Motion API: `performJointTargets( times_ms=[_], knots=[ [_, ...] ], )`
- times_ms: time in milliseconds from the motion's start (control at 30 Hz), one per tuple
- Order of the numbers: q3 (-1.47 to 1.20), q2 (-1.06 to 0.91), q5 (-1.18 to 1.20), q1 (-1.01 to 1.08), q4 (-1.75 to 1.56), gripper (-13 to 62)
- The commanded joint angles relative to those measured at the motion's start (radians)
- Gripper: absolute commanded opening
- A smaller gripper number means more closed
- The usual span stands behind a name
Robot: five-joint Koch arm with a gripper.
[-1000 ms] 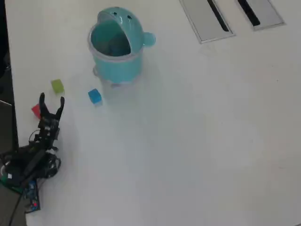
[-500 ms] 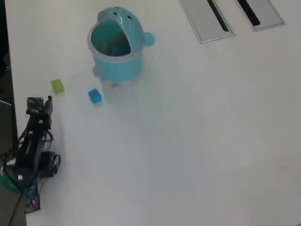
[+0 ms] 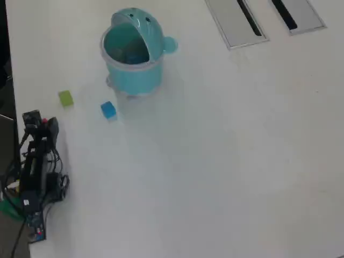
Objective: Grasp RGB lego blocks and put them in the bin one by one.
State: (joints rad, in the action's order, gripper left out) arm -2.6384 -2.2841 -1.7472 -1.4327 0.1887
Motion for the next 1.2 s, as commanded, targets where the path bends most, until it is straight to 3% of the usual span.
performJointTargets(
  times_ms=[0, 400, 967, 1167],
  knots=[
    [0.117, 0.025, -0.008, -0.020, 0.002, 30.5],
    [0.279, 0.377, -0.029, -0.129, 0.046, 30.5],
    [0.310, 0.528, -0.078, -0.100, 0.021, 29.5],
    [0.296, 0.540, -0.066, -0.101, 0.009, 20.8]
  ],
)
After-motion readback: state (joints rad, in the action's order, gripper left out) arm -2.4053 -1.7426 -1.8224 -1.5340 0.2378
